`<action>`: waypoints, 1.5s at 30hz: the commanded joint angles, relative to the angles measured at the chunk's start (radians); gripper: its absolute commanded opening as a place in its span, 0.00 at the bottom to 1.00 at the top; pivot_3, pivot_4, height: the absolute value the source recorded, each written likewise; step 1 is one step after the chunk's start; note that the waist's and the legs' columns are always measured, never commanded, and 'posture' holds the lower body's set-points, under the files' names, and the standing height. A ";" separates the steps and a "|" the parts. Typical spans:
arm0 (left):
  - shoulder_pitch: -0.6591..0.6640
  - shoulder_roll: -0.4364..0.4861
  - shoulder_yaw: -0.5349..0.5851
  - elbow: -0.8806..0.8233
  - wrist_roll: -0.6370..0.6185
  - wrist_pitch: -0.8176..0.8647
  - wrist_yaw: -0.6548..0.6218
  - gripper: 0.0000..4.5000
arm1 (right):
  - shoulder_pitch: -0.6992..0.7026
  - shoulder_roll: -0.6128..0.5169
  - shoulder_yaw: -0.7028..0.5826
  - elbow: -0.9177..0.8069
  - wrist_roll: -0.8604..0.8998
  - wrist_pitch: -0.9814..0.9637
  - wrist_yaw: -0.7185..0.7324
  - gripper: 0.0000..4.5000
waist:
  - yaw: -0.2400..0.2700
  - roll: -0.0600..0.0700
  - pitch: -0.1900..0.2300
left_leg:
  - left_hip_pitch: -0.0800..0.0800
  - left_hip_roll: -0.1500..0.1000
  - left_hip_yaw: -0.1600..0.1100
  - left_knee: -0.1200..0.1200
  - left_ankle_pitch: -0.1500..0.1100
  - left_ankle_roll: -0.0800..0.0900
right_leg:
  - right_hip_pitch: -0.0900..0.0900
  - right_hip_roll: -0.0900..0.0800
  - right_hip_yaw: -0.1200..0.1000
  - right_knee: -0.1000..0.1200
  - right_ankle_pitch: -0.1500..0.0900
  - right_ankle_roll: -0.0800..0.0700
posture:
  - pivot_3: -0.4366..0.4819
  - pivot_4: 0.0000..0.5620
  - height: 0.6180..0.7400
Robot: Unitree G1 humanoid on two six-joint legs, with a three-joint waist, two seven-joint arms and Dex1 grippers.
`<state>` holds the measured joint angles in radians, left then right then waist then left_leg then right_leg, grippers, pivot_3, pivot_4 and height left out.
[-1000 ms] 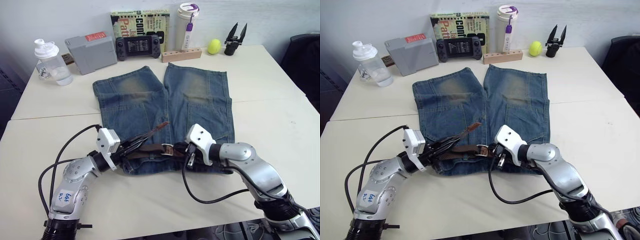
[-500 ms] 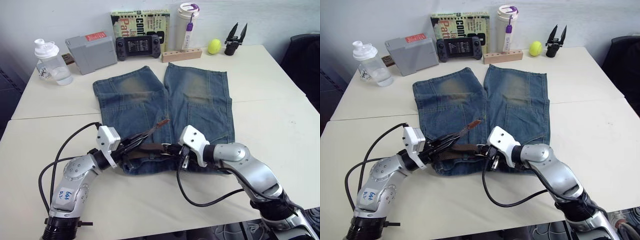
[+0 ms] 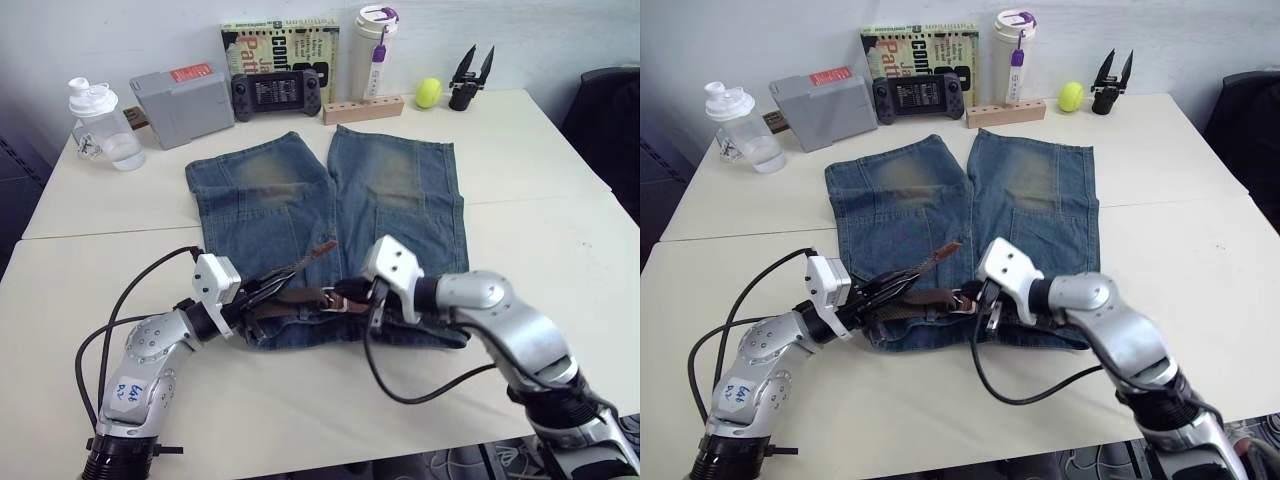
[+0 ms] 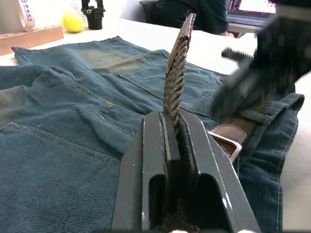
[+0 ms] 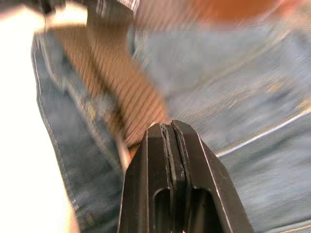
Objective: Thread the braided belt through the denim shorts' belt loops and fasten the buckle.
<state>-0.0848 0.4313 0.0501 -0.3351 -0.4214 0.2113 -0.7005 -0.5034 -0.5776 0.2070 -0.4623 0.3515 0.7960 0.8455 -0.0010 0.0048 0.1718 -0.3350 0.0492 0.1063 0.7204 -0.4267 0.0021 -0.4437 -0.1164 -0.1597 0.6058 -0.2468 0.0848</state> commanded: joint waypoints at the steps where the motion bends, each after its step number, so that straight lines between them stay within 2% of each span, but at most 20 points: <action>1: 0.003 0.006 0.013 -0.005 0.001 -0.028 -0.007 0.00 | -0.045 -0.032 -0.038 0.060 0.068 -0.014 0.096 0.01 | -0.001 0.000 0.000 | 0.000 0.000 0.000 0.000 0.000 0.000 | 0.000 0.000 0.000 0.000 0.000 0.000 | 0.48 0.27 0.84; 7: 0.003 0.007 0.016 -0.006 0.001 -0.033 -0.003 0.00 | -0.105 -0.038 0.029 0.217 0.053 -0.061 0.199 0.01 | -0.002 0.000 0.000 | 0.000 0.000 0.000 0.000 0.000 0.000 | 0.000 0.000 0.000 0.000 0.000 0.000 | 0.48 0.27 0.84; 12: 0.009 0.008 0.019 -0.014 0.003 -0.036 0.006 0.00 | -0.129 -0.007 0.069 0.295 0.036 -0.095 0.226 0.01 | -0.001 0.000 0.000 | 0.000 0.000 0.000 0.000 0.000 0.000 | 0.000 0.000 0.000 0.000 0.000 0.000 | 0.48 0.27 0.84; 35: 0.017 0.005 0.013 -0.032 0.009 -0.043 0.034 0.00 | -0.185 0.060 0.198 0.451 -0.080 -0.123 0.253 0.01 | -0.003 0.000 0.000 | 0.000 0.000 0.000 0.000 0.000 0.000 | 0.000 0.000 0.000 0.000 0.000 0.000 | 0.48 0.27 0.84; 45: 0.011 0.004 0.005 -0.032 0.019 -0.054 0.030 0.00 | -0.234 0.017 0.314 0.486 -0.126 -0.047 0.348 0.01 | -0.003 0.000 0.000 | 0.001 0.000 0.001 0.000 0.000 0.000 | 0.000 0.000 0.000 0.001 0.000 0.000 | 0.48 0.27 0.84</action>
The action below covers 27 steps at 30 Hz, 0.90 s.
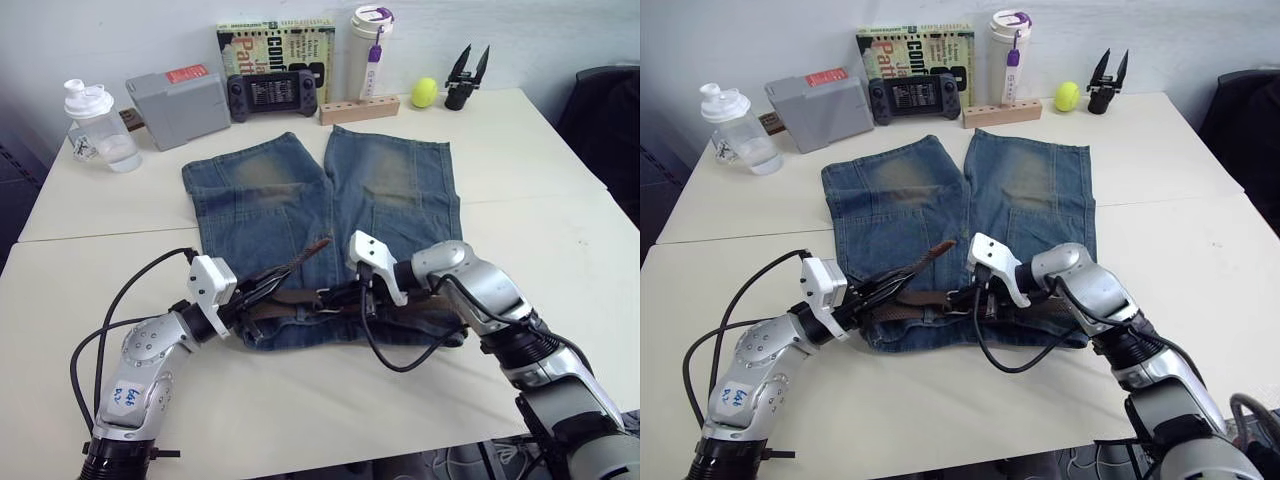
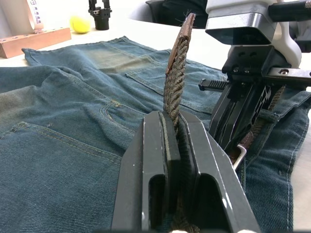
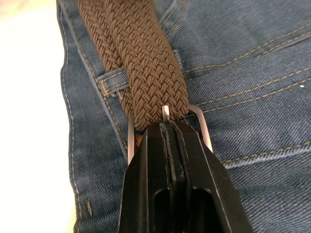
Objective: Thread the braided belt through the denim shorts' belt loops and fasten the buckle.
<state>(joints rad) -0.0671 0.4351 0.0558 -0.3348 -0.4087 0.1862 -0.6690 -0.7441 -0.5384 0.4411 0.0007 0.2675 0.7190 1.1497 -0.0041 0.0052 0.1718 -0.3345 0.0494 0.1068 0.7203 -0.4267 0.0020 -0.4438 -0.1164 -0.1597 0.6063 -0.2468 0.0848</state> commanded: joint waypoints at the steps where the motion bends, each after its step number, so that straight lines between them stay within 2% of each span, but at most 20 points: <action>1: -0.009 0.000 -0.002 -0.033 0.008 -0.030 -0.003 0.00 | 0.005 -0.024 0.092 0.026 -0.047 0.034 0.051 0.01 | 0.001 0.000 0.000 | 0.000 0.000 0.000 0.000 0.000 0.000 | 0.000 0.000 0.000 0.000 0.000 0.000 | 0.48 0.27 0.84; 8: -0.138 0.023 -0.016 -0.037 0.000 -0.010 -0.032 0.00 | -0.012 0.040 0.199 0.114 -0.129 0.036 0.053 0.01 | -0.001 0.001 -0.008 | 0.001 0.000 0.000 0.000 0.000 0.000 | 0.000 0.000 0.000 0.000 0.000 0.000 | 0.48 0.27 0.84; 14: -0.306 0.024 -0.020 0.006 -0.028 0.019 -0.063 0.00 | -0.020 0.098 0.246 0.204 -0.194 0.004 0.045 0.01 | -0.030 0.002 -0.016 | 0.005 0.000 0.001 -0.004 0.000 -0.001 | 0.002 0.001 0.000 0.001 -0.001 -0.001 | 0.48 0.27 0.84; 20: -0.481 -0.004 -0.030 0.122 -0.027 0.000 -0.104 0.00 | 0.004 0.110 0.286 0.189 -0.240 -0.009 0.062 0.01 | -0.032 0.002 -0.016 | 0.017 0.001 0.001 -0.007 0.000 -0.002 | 0.013 0.002 0.000 -0.001 -0.002 -0.003 | 0.48 0.27 0.84; 27: -0.662 -0.066 -0.076 0.266 -0.016 -0.043 -0.187 0.00 | 0.041 0.128 0.323 0.170 -0.280 -0.011 0.075 0.01 | -0.031 0.002 -0.016 | 0.017 0.001 0.001 -0.006 0.000 -0.002 | 0.014 0.002 0.000 -0.001 -0.002 -0.003 | 0.48 0.27 0.84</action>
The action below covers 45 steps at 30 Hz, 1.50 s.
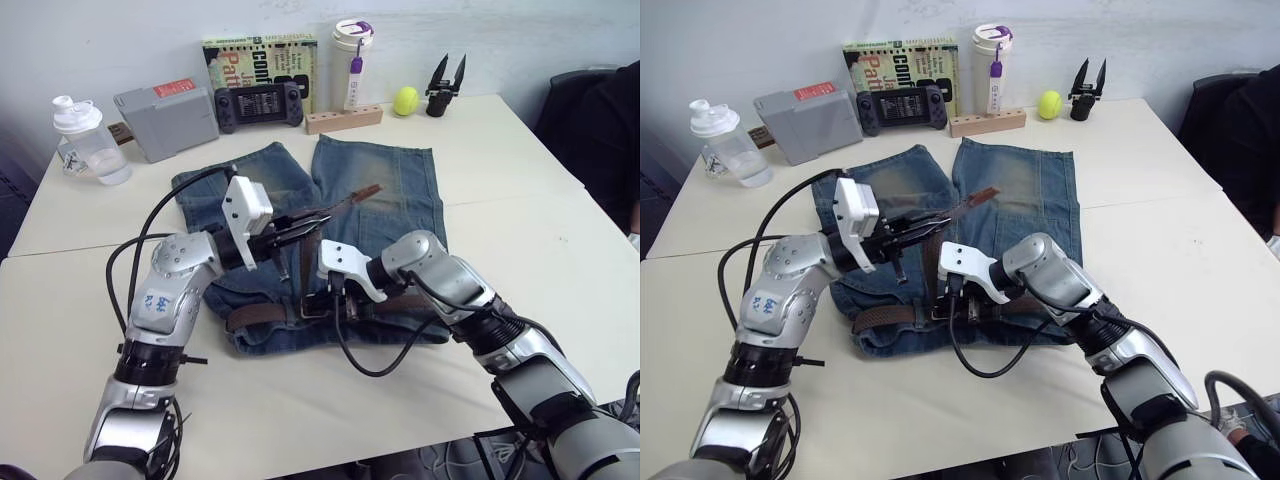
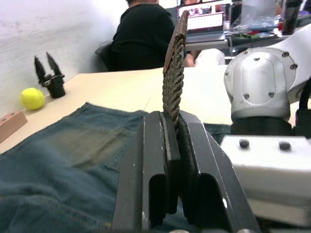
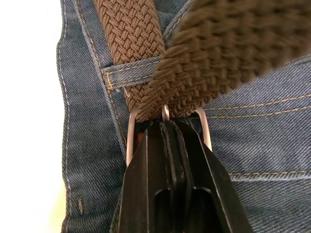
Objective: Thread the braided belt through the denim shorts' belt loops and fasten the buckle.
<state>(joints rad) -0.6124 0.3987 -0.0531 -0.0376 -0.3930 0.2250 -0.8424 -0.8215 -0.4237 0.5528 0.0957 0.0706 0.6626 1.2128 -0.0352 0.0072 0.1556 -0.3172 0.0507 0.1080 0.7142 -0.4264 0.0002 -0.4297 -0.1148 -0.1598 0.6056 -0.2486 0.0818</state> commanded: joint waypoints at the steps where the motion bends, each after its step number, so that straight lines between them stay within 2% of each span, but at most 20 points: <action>1: -0.131 -0.037 0.029 -0.020 -0.031 -0.085 -0.023 0.00 | 0.120 0.016 0.211 0.075 -0.087 0.046 0.013 0.01 | -0.001 0.000 0.000 | 0.000 0.000 0.000 0.000 0.000 0.000 | 0.000 0.000 0.000 0.000 0.000 0.000 | 0.48 0.27 0.84; 18: -0.394 -0.225 -0.033 0.199 -0.006 -0.146 -0.129 0.00 | 0.150 0.028 0.252 0.054 -0.144 0.036 0.062 0.01 | 0.011 0.001 -0.003 | 0.000 -0.001 -0.002 0.002 0.000 0.000 | 0.003 -0.001 0.000 -0.001 0.000 0.001 | 0.48 0.27 0.84; 37: -0.442 -0.384 -0.066 0.219 0.035 -0.144 -0.102 0.00 | 0.167 0.048 0.256 0.063 -0.187 0.029 0.094 0.01 | 0.009 0.004 -0.005 | 0.000 -0.001 -0.004 0.001 0.000 0.000 | 0.004 -0.001 -0.002 -0.003 0.000 0.001 | 0.48 0.27 0.84; 41: -0.413 -0.383 -0.054 0.200 0.045 -0.137 -0.085 0.00 | 0.170 0.051 0.248 0.067 -0.187 0.032 0.089 0.01 | 0.010 0.004 -0.005 | 0.000 -0.001 -0.004 0.001 0.000 0.000 | 0.004 -0.001 -0.002 -0.003 0.000 0.001 | 0.48 0.27 0.84; 45: -0.311 -0.283 0.007 0.167 0.071 -0.120 -0.054 0.00 | 0.172 0.044 0.173 0.051 -0.163 0.038 0.052 0.01 | 0.008 0.005 -0.005 | 0.000 -0.001 -0.004 0.001 0.000 0.000 | 0.004 -0.001 -0.002 -0.003 0.000 0.001 | 0.48 0.27 0.84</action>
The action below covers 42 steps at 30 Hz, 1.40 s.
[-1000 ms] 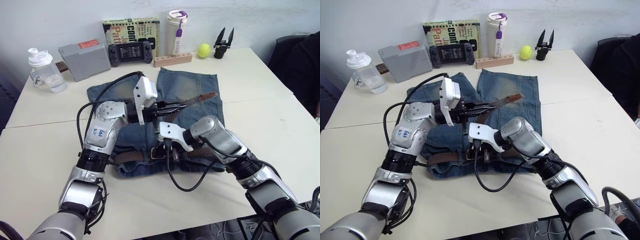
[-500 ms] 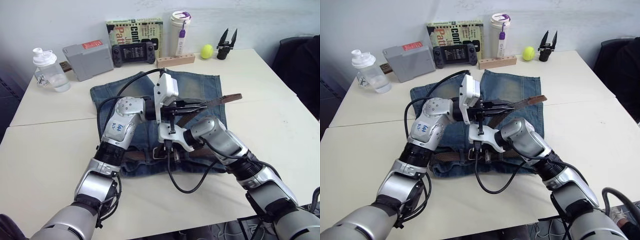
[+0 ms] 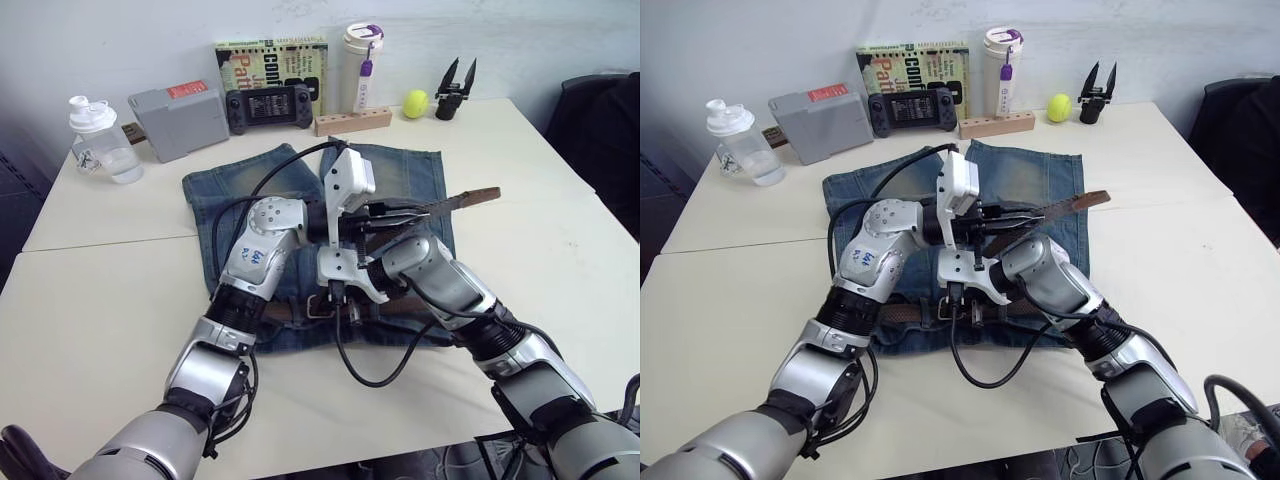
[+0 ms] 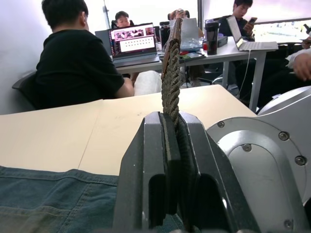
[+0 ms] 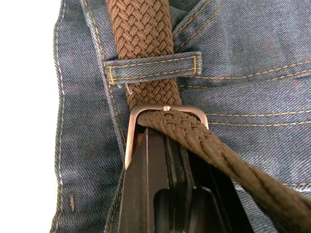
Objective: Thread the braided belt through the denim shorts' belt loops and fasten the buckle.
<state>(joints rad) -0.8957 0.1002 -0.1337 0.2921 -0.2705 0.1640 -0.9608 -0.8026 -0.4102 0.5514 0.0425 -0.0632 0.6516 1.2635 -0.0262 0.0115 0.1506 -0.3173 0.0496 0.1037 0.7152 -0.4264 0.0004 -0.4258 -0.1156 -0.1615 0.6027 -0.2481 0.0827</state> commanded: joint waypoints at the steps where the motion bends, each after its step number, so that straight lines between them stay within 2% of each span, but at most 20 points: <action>1: -0.007 0.038 0.098 -0.169 -0.048 -0.057 0.068 0.00 | 0.155 0.030 0.156 0.094 -0.022 0.051 -0.007 0.01 | -0.002 0.001 -0.001 | 0.000 0.000 0.000 0.000 0.000 0.000 | 0.000 0.000 0.000 0.000 0.000 0.000 | 0.48 0.27 0.84; 4: 0.068 0.123 0.149 -0.195 -0.045 -0.040 0.081 0.00 | 0.173 0.028 0.078 0.045 0.004 0.059 -0.050 0.01 | -0.003 0.001 -0.001 | 0.000 0.001 -0.001 -0.001 0.000 0.000 | 0.000 0.000 0.000 0.000 0.000 0.000 | 0.48 0.27 0.84; 8: 0.275 0.298 0.240 -0.291 -0.043 -0.001 0.071 0.00 | 0.237 0.027 -0.092 -0.124 0.066 0.095 -0.157 0.01 | -0.011 0.005 0.001 | 0.002 0.001 -0.007 -0.003 0.000 0.000 | -0.001 0.000 0.001 0.000 0.000 0.000 | 0.48 0.27 0.84; 15: 0.625 0.457 0.231 -0.493 0.002 -0.028 0.032 0.00 | 0.293 0.095 -0.310 -0.387 0.225 0.301 -0.312 0.01 | 0.002 0.005 0.008 | -0.006 -0.001 -0.011 0.000 -0.001 0.000 | -0.005 -0.001 0.000 -0.002 0.000 0.000 | 0.48 0.27 0.84; 18: 0.697 0.499 0.218 -0.525 0.037 -0.086 0.023 0.00 | 0.302 0.094 -0.341 -0.455 0.263 0.352 -0.357 0.01 | 0.002 0.006 0.012 | -0.008 -0.001 -0.011 0.000 -0.001 0.000 | -0.007 0.000 0.001 -0.002 0.000 0.000 | 0.48 0.27 0.84; 23: 0.726 0.535 0.196 -0.537 0.069 -0.147 0.024 0.00 | 0.314 0.094 -0.376 -0.542 0.320 0.406 -0.429 0.01 | 0.002 0.007 0.013 | -0.018 -0.001 -0.009 0.001 0.000 0.000 | -0.019 0.000 0.001 0.001 0.000 0.000 | 0.48 0.27 0.84; 26: 0.723 0.541 0.189 -0.532 0.066 -0.161 0.031 0.00 | 0.325 0.087 -0.423 -0.607 0.362 0.422 -0.465 0.22 | 0.000 0.007 0.013 | -0.018 -0.001 -0.004 0.001 0.000 0.000 | -0.019 0.000 0.000 0.001 0.000 0.000 | 0.48 0.27 0.84; 28: 0.722 0.544 0.187 -0.531 0.064 -0.165 0.033 0.00 | 0.352 0.054 -0.439 -0.659 0.387 0.404 -0.460 0.40 | 0.002 0.007 0.013 | -0.018 -0.001 -0.004 0.001 0.000 0.000 | -0.019 0.000 0.000 0.001 0.000 0.000 | 0.48 0.27 0.84; 30: 0.716 0.545 0.188 -0.526 0.057 -0.163 0.033 0.00 | 0.404 -0.043 -0.408 -0.715 0.361 0.308 -0.427 0.57 | 0.003 0.006 0.013 | -0.018 -0.001 -0.004 0.001 -0.001 0.000 | -0.019 0.000 0.000 0.001 0.000 0.000 | 0.48 0.27 0.84; 31: 0.712 0.545 0.190 -0.525 0.053 -0.161 0.032 0.00 | 0.427 -0.082 -0.392 -0.738 0.344 0.272 -0.422 0.77 | 0.004 0.006 0.013 | -0.019 -0.001 -0.004 0.001 -0.001 0.000 | -0.019 0.000 0.000 0.000 0.000 0.000 | 0.48 0.27 0.84; 34: 0.703 0.546 0.194 -0.522 0.039 -0.152 0.032 0.00 | 0.481 -0.185 -0.297 -0.749 0.224 0.130 -0.453 0.77 | 0.001 0.005 0.014 | -0.018 -0.002 -0.003 0.001 -0.001 0.000 | -0.019 0.000 0.000 0.000 0.000 0.000 | 0.48 0.27 0.84; 42: 0.688 0.550 0.200 -0.523 0.014 -0.132 0.033 0.00 | 0.548 -0.247 -0.111 -0.634 -0.094 -0.176 -0.631 0.77 | 0.000 0.004 0.014 | -0.018 -0.001 -0.002 0.000 0.000 0.000 | -0.019 0.000 0.000 0.000 0.000 0.000 | 0.48 0.27 0.84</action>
<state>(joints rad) -0.1943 0.6407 0.0511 -0.2063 -0.2340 0.0316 -0.9299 -0.2596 -0.6537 0.4263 -0.5890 -0.0969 0.5370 0.6666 -0.0258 0.0159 0.1651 -0.3351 0.0484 0.1015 0.7154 -0.4268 0.0001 -0.4446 -0.1157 -0.1610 0.6022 -0.2480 0.0830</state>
